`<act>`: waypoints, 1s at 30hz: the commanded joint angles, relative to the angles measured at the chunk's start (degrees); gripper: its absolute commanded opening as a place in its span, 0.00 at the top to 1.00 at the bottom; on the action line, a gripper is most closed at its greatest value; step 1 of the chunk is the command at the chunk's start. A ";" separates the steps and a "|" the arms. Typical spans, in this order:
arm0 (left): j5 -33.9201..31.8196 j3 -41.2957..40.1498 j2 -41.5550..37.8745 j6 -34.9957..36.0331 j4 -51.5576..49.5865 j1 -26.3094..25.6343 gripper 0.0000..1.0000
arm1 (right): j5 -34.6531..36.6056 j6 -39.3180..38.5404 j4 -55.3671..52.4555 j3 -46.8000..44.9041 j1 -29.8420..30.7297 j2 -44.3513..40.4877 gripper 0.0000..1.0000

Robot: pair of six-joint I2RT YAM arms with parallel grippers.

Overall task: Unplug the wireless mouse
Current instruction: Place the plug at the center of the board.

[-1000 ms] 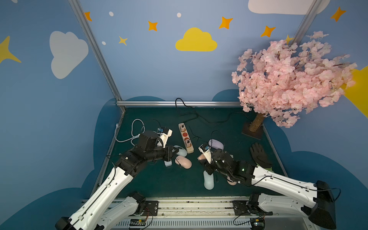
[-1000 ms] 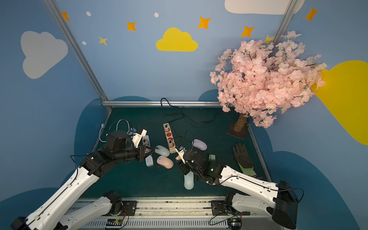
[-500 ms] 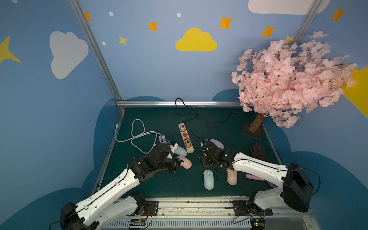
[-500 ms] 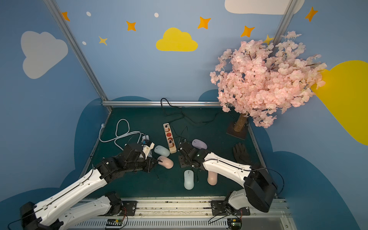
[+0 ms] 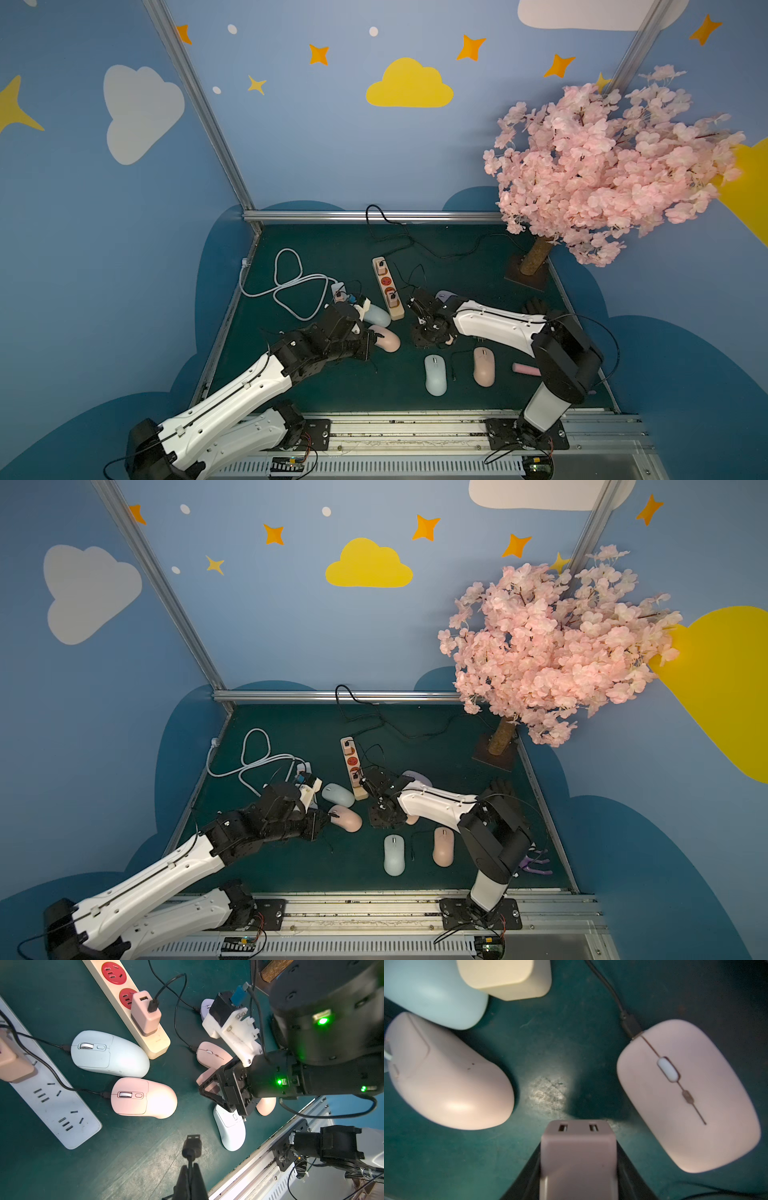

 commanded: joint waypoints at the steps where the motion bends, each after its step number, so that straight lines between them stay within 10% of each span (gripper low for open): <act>1: -0.52 0.24 -0.02 -0.04 0.57 -0.14 0.96 | -0.55 1.08 -1.66 -0.84 -1.01 1.40 1.00; 10: -0.33 0.08 0.47 -0.21 0.61 -0.15 0.96 | 1.08 1.35 -2.06 -2.29 -3.70 2.42 0.99; 30: 0.63 0.78 1.84 -0.45 1.16 -0.31 0.96 | 2.82 0.38 -1.56 -2.39 -4.90 0.56 0.55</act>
